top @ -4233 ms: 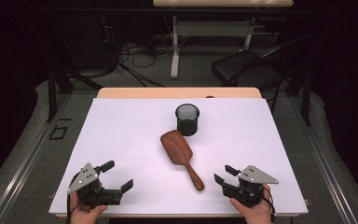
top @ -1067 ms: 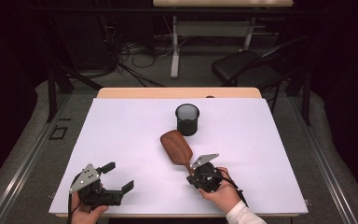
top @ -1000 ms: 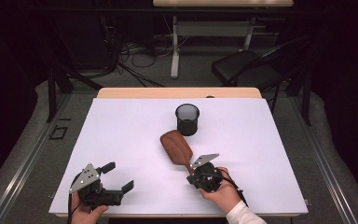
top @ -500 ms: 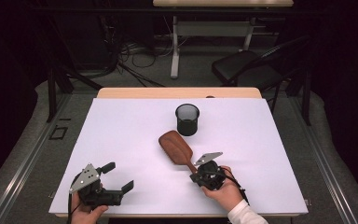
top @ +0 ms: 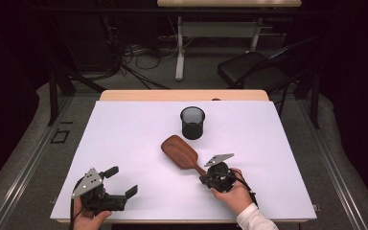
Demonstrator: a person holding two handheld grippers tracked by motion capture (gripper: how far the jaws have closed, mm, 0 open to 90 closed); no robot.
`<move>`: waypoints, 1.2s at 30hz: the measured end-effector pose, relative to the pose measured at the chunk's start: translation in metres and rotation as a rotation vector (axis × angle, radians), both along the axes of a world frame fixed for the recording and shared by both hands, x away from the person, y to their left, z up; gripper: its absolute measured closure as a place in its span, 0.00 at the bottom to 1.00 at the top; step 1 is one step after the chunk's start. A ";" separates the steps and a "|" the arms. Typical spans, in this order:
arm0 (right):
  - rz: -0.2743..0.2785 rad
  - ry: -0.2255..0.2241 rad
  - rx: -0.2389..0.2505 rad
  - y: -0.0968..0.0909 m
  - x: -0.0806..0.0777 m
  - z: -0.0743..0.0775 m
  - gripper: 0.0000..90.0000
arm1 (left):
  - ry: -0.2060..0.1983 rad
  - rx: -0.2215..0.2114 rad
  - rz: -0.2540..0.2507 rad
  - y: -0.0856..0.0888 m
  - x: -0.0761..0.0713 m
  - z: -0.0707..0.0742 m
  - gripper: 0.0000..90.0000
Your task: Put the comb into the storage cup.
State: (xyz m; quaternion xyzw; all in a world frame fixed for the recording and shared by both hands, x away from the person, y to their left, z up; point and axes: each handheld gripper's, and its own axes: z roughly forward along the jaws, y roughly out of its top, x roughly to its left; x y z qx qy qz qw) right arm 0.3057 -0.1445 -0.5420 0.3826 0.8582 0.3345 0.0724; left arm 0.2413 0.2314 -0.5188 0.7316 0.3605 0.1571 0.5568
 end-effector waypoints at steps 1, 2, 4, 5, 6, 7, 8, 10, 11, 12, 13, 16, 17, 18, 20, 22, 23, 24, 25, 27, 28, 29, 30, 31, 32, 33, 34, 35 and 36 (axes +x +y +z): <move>-0.001 0.002 -0.003 -0.001 0.001 0.000 1.00 | 0.000 0.006 0.003 0.000 0.000 0.000 0.00; -0.006 0.003 -0.004 -0.002 0.001 0.000 1.00 | -0.001 0.005 0.004 0.000 0.000 0.000 0.00; -0.010 0.002 -0.001 -0.003 0.002 -0.001 1.00 | -0.001 0.007 0.004 0.001 0.000 0.000 0.00; -0.013 -0.001 -0.001 -0.004 0.003 -0.001 1.00 | -0.002 0.007 0.006 0.001 0.000 0.000 0.00; -0.019 -0.001 -0.001 -0.004 0.003 -0.001 1.00 | -0.002 0.007 0.006 0.001 0.000 0.000 0.00; -0.021 0.001 0.002 -0.005 0.003 -0.001 1.00 | -0.002 0.007 0.006 0.001 0.000 0.000 0.00; -0.023 -0.001 0.003 -0.006 0.004 -0.001 1.00 | -0.002 0.007 0.005 0.001 0.000 0.000 0.00; -0.030 -0.003 0.004 -0.007 0.005 -0.001 1.00 | -0.002 0.008 0.004 0.001 0.000 0.000 0.00; -0.033 0.001 0.003 -0.008 0.005 0.000 1.00 | 0.000 0.006 0.005 0.000 0.000 0.000 0.00; -0.040 0.003 0.005 -0.009 0.005 0.000 1.00 | 0.000 0.005 0.005 0.000 0.000 0.000 0.00; -0.040 0.000 0.005 -0.010 0.006 -0.001 1.00 | -0.002 0.008 0.004 0.000 0.000 0.000 0.00; -0.048 -0.002 0.012 -0.012 0.007 -0.001 1.00 | -0.001 0.008 0.002 0.000 0.000 0.000 0.00; -0.053 -0.004 0.009 -0.013 0.008 -0.001 1.00 | 0.000 0.007 0.003 0.000 0.000 0.000 0.00; -0.052 0.001 0.008 -0.014 0.008 -0.001 1.00 | 0.001 0.007 0.001 0.000 0.000 0.000 0.00; -0.058 0.002 0.011 -0.015 0.008 0.000 1.00 | 0.003 0.006 0.000 0.001 0.000 0.000 0.00; -0.071 0.000 0.012 -0.017 0.009 -0.001 1.00 | 0.008 0.004 -0.001 0.001 0.000 0.000 0.00; -0.068 -0.002 0.016 -0.018 0.010 -0.001 1.00 | 0.009 0.005 -0.001 0.001 0.001 0.000 0.00; -0.075 0.002 0.013 -0.018 0.010 -0.001 1.00 | 0.012 0.002 0.000 0.000 0.000 0.000 0.00; -0.074 -0.006 0.012 -0.019 0.010 -0.001 1.00 | 0.014 0.001 0.000 0.000 0.000 0.000 0.00; -0.079 -0.006 0.010 -0.020 0.011 -0.001 1.00 | 0.016 0.004 0.001 0.000 0.001 0.000 0.01; -0.082 -0.009 0.005 -0.020 0.011 -0.001 1.00 | 0.018 0.006 0.002 0.000 0.001 0.000 0.01; -0.083 -0.011 0.003 -0.021 0.011 -0.001 1.00 | 0.021 0.005 0.004 0.000 0.001 0.000 0.01; -0.085 -0.011 0.000 -0.021 0.011 -0.001 1.00 | 0.021 0.007 0.004 0.000 0.001 0.000 0.01; -0.089 -0.012 -0.001 -0.021 0.011 -0.002 1.00 | 0.021 0.007 0.004 0.000 0.001 -0.001 0.01; -0.088 -0.008 -0.003 -0.021 0.011 -0.001 1.00 | 0.024 0.006 0.003 0.000 0.001 -0.001 0.01; -0.091 -0.011 -0.003 -0.022 0.011 -0.002 1.00 | 0.026 0.005 0.003 0.000 0.001 -0.001 0.01; -0.098 -0.008 -0.004 -0.022 0.011 -0.002 1.00 | 0.027 0.002 0.001 0.000 0.001 -0.001 0.01; -0.096 -0.012 -0.006 -0.022 0.012 -0.002 1.00 | 0.027 0.002 0.001 0.000 0.001 -0.001 0.01; -0.094 -0.013 -0.006 -0.023 0.012 -0.002 1.00 | 0.027 0.003 0.001 0.000 0.001 -0.001 0.01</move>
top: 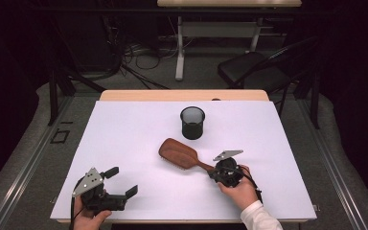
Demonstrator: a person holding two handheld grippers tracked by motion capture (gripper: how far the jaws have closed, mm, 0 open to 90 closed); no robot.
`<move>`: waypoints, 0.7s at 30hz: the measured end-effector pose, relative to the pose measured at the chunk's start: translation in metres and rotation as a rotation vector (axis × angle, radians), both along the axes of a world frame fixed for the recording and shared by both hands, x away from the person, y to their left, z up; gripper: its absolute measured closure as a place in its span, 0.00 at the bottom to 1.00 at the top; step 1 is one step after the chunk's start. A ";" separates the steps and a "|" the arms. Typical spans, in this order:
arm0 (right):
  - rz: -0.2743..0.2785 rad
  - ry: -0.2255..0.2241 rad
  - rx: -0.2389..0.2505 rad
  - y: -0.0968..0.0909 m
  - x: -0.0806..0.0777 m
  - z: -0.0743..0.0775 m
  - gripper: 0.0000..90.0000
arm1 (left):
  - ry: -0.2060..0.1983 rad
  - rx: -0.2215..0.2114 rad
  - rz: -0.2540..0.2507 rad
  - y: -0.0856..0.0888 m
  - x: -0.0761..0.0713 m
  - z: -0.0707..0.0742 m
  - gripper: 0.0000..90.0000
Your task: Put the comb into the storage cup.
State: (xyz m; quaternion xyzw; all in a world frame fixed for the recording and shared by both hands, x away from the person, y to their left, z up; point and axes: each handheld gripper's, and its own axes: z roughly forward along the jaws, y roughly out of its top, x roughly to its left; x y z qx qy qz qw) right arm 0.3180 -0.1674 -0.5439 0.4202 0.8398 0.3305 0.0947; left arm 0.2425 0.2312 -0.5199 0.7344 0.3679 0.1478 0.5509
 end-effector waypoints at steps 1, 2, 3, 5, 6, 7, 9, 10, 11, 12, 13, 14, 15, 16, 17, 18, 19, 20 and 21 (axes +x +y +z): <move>-0.005 -0.003 0.005 0.000 0.000 0.000 1.00 | -0.002 -0.003 0.000 0.000 0.000 0.000 0.01; -0.011 -0.005 0.006 0.000 0.000 -0.001 1.00 | -0.001 -0.005 0.000 0.000 0.000 0.000 0.01; -0.010 -0.001 0.003 -0.001 0.001 0.000 1.00 | -0.001 -0.005 0.001 0.000 0.000 0.000 0.01; -0.013 -0.004 0.003 -0.002 0.001 -0.001 1.00 | 0.001 -0.002 0.003 0.000 0.000 0.000 0.01; -0.011 -0.006 0.003 -0.003 0.002 -0.001 1.00 | 0.002 -0.002 0.002 0.000 0.000 0.000 0.01; -0.017 -0.003 0.002 -0.004 0.002 -0.001 1.00 | 0.003 -0.002 0.002 0.000 0.000 0.000 0.01; -0.022 -0.004 0.005 -0.005 0.002 -0.001 1.00 | 0.001 -0.001 0.003 0.000 0.000 0.000 0.01; -0.024 -0.005 0.005 -0.005 0.002 -0.001 1.00 | 0.002 -0.003 0.003 0.000 0.000 0.000 0.01; -0.025 -0.006 0.008 -0.006 0.003 -0.002 1.00 | 0.000 -0.002 0.003 0.000 0.000 0.000 0.01; -0.029 -0.004 0.008 -0.006 0.003 -0.002 1.00 | 0.000 -0.001 0.002 0.000 0.000 0.000 0.01; -0.030 -0.003 0.004 -0.006 0.003 -0.002 1.00 | 0.000 -0.001 0.000 0.000 0.000 -0.001 0.01; -0.034 -0.010 0.013 -0.006 0.003 -0.002 1.00 | -0.001 0.000 0.000 0.000 0.000 -0.001 0.01; -0.040 -0.010 0.015 -0.007 0.003 -0.002 1.00 | -0.002 0.002 0.001 0.000 0.000 -0.001 0.01; -0.038 -0.007 0.010 -0.008 0.004 -0.001 1.00 | -0.003 0.003 0.001 0.000 0.001 -0.001 0.01; -0.040 -0.010 0.015 -0.008 0.004 -0.002 1.00 | -0.003 0.003 0.001 0.000 0.001 -0.001 0.01; -0.044 -0.015 0.019 -0.009 0.005 -0.002 1.00 | -0.003 0.005 0.000 0.000 0.001 -0.001 0.01; -0.046 -0.011 0.018 -0.009 0.005 -0.001 1.00 | -0.005 0.007 0.000 0.000 0.001 -0.001 0.01; -0.053 -0.010 0.020 -0.010 0.005 -0.001 1.00 | -0.007 0.010 0.003 0.000 0.001 -0.001 0.01; -0.053 -0.022 0.026 -0.010 0.006 -0.001 1.00 | -0.006 0.009 -0.001 0.000 0.001 -0.001 0.01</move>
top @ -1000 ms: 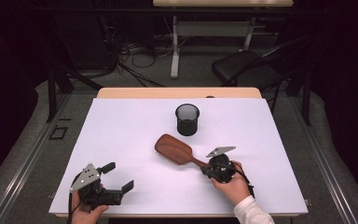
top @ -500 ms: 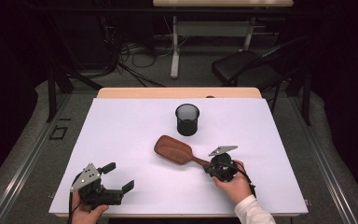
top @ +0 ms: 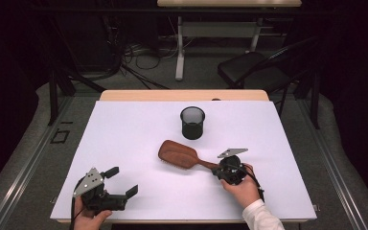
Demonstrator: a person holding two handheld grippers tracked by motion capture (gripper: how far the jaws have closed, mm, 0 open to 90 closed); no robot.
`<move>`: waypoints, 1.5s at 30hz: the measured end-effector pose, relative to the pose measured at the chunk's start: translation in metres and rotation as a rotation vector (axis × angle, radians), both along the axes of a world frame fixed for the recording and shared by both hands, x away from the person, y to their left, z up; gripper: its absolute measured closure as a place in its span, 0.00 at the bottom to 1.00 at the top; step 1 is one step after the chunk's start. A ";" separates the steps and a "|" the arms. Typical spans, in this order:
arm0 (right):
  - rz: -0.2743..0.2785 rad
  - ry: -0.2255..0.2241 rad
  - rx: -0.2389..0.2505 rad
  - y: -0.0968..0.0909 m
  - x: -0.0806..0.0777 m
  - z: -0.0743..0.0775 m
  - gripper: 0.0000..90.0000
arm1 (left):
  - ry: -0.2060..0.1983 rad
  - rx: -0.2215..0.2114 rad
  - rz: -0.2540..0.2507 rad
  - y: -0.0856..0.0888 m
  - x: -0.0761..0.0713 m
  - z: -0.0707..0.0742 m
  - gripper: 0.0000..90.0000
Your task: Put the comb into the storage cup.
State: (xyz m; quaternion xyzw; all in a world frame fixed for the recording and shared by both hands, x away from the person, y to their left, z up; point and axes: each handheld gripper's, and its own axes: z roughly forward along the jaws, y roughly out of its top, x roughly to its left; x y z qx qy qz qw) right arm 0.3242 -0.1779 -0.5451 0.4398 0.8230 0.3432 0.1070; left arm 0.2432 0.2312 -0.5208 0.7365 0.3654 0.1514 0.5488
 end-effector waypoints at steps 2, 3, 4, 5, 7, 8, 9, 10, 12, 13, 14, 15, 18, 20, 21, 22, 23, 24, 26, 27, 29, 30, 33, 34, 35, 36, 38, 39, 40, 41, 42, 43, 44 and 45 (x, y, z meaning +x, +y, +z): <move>-0.007 0.007 -0.004 -0.001 0.001 0.001 1.00 | -0.001 0.001 0.004 0.000 0.000 0.000 0.01; -0.009 0.005 -0.001 -0.002 0.001 0.001 1.00 | -0.002 0.001 0.004 0.000 0.000 0.000 0.01; -0.010 0.005 -0.001 -0.002 0.002 0.001 1.00 | 0.000 0.002 0.004 0.000 0.000 0.000 0.01; -0.016 0.005 0.002 -0.003 0.002 0.001 1.00 | 0.000 0.003 0.004 0.000 0.000 0.000 0.01; -0.022 0.004 0.005 -0.004 0.003 0.001 1.00 | 0.000 0.002 0.005 0.000 0.000 0.000 0.01; -0.024 0.001 0.006 -0.004 0.004 0.001 1.00 | 0.001 0.001 0.006 0.000 0.000 0.000 0.01; -0.025 -0.002 0.005 -0.004 0.004 0.001 1.00 | 0.002 0.002 0.008 0.000 0.000 0.000 0.01; -0.027 -0.004 0.005 -0.004 0.005 0.000 1.00 | 0.002 0.002 0.009 0.000 0.000 0.000 0.01; -0.029 0.002 -0.001 -0.005 0.005 0.001 1.00 | 0.003 0.004 0.011 0.000 0.000 -0.001 0.01; -0.034 -0.005 0.005 -0.004 0.005 0.000 1.00 | 0.002 0.005 0.012 0.000 0.000 -0.001 0.01; -0.032 -0.006 0.004 -0.005 0.006 0.000 1.00 | 0.003 0.008 0.015 0.000 0.001 -0.001 0.01; -0.035 -0.011 0.008 -0.005 0.006 0.000 1.00 | 0.005 0.010 0.016 0.000 0.001 -0.001 0.01; -0.039 -0.008 0.006 -0.006 0.007 0.000 1.00 | 0.004 0.009 0.018 0.001 0.001 -0.001 0.01; -0.039 -0.009 0.007 -0.006 0.008 -0.001 1.00 | 0.002 0.008 0.016 0.001 0.001 -0.001 0.01; -0.039 -0.013 0.009 -0.006 0.008 -0.001 1.00 | 0.000 0.012 0.016 0.001 0.002 -0.001 0.01; -0.037 -0.009 0.006 -0.006 0.008 -0.001 1.00 | 0.000 0.012 0.017 0.001 0.002 -0.001 0.01; -0.038 -0.009 0.007 -0.006 0.008 0.000 1.00 | 0.002 0.009 0.019 0.001 0.002 -0.001 0.01; -0.037 -0.009 0.007 -0.006 0.008 -0.001 1.00 | 0.001 0.012 0.017 0.002 0.002 -0.001 0.01; -0.038 -0.007 0.008 -0.006 0.008 -0.001 1.00 | 0.001 0.011 0.017 0.002 0.002 -0.001 0.01; -0.034 -0.008 0.009 -0.007 0.007 0.000 1.00 | 0.001 0.010 0.017 0.002 0.002 -0.001 0.01; -0.033 -0.004 0.008 -0.007 0.006 0.001 1.00 | 0.002 0.008 0.018 0.002 0.001 -0.001 0.01; -0.032 -0.009 0.014 -0.007 0.005 0.001 1.00 | 0.002 0.007 0.018 0.003 0.002 -0.001 0.01; -0.031 -0.013 0.019 -0.008 0.004 0.003 1.00 | 0.005 0.006 0.017 0.003 0.002 -0.001 0.01; -0.030 -0.015 0.022 -0.008 0.003 0.004 1.00 | 0.004 0.004 0.017 0.003 0.002 -0.001 0.01; -0.028 -0.016 0.025 -0.009 0.002 0.005 0.99 | 0.004 0.005 0.019 0.003 0.002 -0.001 0.01; -0.027 -0.017 0.032 -0.009 0.001 0.006 0.98 | 0.004 0.006 0.021 0.003 0.002 -0.001 0.01; -0.023 -0.016 0.036 -0.009 0.000 0.007 0.98 | 0.002 0.005 0.020 0.003 0.001 -0.001 0.01; -0.021 -0.019 0.038 -0.009 -0.001 0.008 0.97 | 0.002 0.006 0.020 0.003 0.001 -0.001 0.01; -0.020 -0.021 0.042 -0.009 -0.002 0.009 0.97 | 0.002 0.005 0.020 0.003 0.001 -0.001 0.01; -0.017 -0.025 0.045 -0.009 -0.002 0.009 0.96 | 0.002 0.005 0.019 0.004 0.001 -0.001 0.01; -0.018 -0.031 0.051 -0.009 -0.002 0.010 0.96 | 0.002 0.005 0.020 0.004 0.001 -0.001 0.01; -0.015 -0.029 0.049 -0.009 -0.003 0.011 0.95 | 0.002 0.005 0.020 0.003 0.001 -0.001 0.01; -0.013 -0.032 0.052 -0.009 -0.004 0.012 0.95 | 0.001 0.005 0.020 0.003 0.001 -0.001 0.01; -0.011 -0.038 0.054 -0.009 -0.004 0.013 0.94 | 0.001 0.005 0.020 0.003 0.001 -0.001 0.01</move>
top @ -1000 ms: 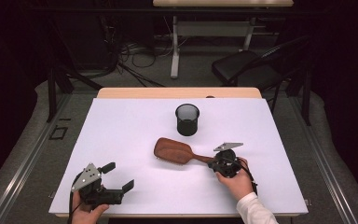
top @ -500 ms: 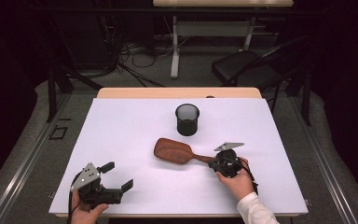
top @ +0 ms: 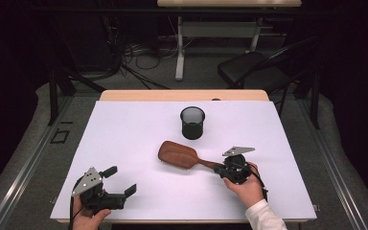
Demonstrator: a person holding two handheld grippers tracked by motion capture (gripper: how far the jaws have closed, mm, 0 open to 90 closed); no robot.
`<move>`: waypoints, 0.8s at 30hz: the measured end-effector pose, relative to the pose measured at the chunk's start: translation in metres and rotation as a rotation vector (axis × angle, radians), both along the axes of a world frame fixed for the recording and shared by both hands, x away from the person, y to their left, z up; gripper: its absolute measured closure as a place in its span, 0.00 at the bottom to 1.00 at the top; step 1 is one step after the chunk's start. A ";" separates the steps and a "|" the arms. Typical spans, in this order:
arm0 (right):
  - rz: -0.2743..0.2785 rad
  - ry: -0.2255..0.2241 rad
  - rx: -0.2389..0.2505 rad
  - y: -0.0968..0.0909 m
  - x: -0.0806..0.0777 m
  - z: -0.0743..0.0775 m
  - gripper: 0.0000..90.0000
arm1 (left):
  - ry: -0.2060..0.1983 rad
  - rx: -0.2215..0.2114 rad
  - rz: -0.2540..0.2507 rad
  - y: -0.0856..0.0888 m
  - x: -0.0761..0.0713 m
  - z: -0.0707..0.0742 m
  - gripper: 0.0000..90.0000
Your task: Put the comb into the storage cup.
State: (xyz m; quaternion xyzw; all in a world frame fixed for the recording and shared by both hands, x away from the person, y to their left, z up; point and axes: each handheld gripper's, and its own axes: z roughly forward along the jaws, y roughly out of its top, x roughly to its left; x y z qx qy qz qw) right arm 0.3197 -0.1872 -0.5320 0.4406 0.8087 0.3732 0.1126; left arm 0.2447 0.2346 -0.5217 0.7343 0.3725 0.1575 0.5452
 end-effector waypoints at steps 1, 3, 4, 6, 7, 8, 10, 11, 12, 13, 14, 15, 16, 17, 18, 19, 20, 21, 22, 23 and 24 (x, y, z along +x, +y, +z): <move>0.005 0.000 0.001 0.000 0.000 0.001 0.93 | 0.000 0.000 0.000 0.000 0.000 0.000 0.01; 0.003 -0.004 0.004 -0.001 -0.001 0.002 0.91 | 0.000 0.001 0.000 0.000 0.000 0.000 0.01; 0.004 -0.009 0.006 -0.001 -0.001 0.002 0.90 | 0.001 0.001 0.000 0.000 0.000 0.000 0.01; 0.000 -0.009 0.010 0.000 -0.002 0.003 0.87 | 0.001 0.001 0.000 0.000 0.000 0.000 0.01; 0.006 -0.010 0.006 -0.001 -0.002 0.003 0.85 | 0.001 0.000 0.000 0.000 0.000 0.000 0.01; 0.008 -0.010 0.004 -0.001 -0.002 0.004 0.84 | 0.001 0.000 0.000 0.000 0.000 0.000 0.01; 0.007 -0.017 0.007 -0.001 -0.002 0.004 0.79 | 0.001 0.001 -0.004 0.000 0.001 0.000 0.01; 0.007 -0.023 0.008 -0.001 -0.002 0.003 0.77 | 0.000 0.001 -0.004 0.000 0.001 -0.001 0.01; 0.004 -0.022 0.010 -0.002 -0.002 0.004 0.75 | 0.001 0.000 -0.004 0.000 0.001 -0.001 0.01; 0.004 -0.021 0.014 -0.002 -0.002 0.004 0.72 | 0.000 0.002 -0.005 0.000 0.001 -0.001 0.01; 0.006 -0.028 0.014 -0.002 -0.001 0.004 0.70 | 0.001 0.001 -0.005 0.000 0.001 -0.001 0.01; 0.007 -0.033 0.013 -0.003 -0.001 0.004 0.67 | 0.002 0.002 -0.004 0.000 0.001 -0.001 0.01; 0.004 -0.037 0.018 -0.003 -0.001 0.005 0.64 | 0.003 0.002 -0.003 0.000 0.001 -0.001 0.01; 0.008 -0.044 0.024 -0.004 -0.001 0.005 0.60 | 0.003 0.001 -0.004 0.000 0.001 -0.001 0.01; 0.007 -0.045 0.027 -0.004 -0.001 0.005 0.57 | 0.003 0.000 -0.004 0.000 0.001 0.000 0.01; 0.000 -0.056 0.030 -0.004 -0.001 0.006 0.55 | 0.003 0.000 -0.004 0.000 0.001 0.000 0.01; 0.000 -0.064 0.034 -0.004 -0.002 0.006 0.52 | 0.002 -0.002 -0.005 0.000 0.001 -0.001 0.01; 0.000 -0.069 0.042 -0.004 -0.002 0.007 0.51 | 0.004 -0.001 -0.006 0.000 0.001 0.000 0.01; 0.004 -0.076 0.047 -0.004 -0.002 0.007 0.49 | 0.004 -0.001 -0.007 0.000 0.001 0.000 0.01; 0.013 -0.091 0.052 -0.005 -0.002 0.007 0.47 | 0.004 -0.001 -0.006 0.000 0.001 -0.001 0.01; 0.017 -0.097 0.048 -0.005 -0.002 0.007 0.46 | 0.004 0.000 -0.006 0.000 0.001 -0.001 0.01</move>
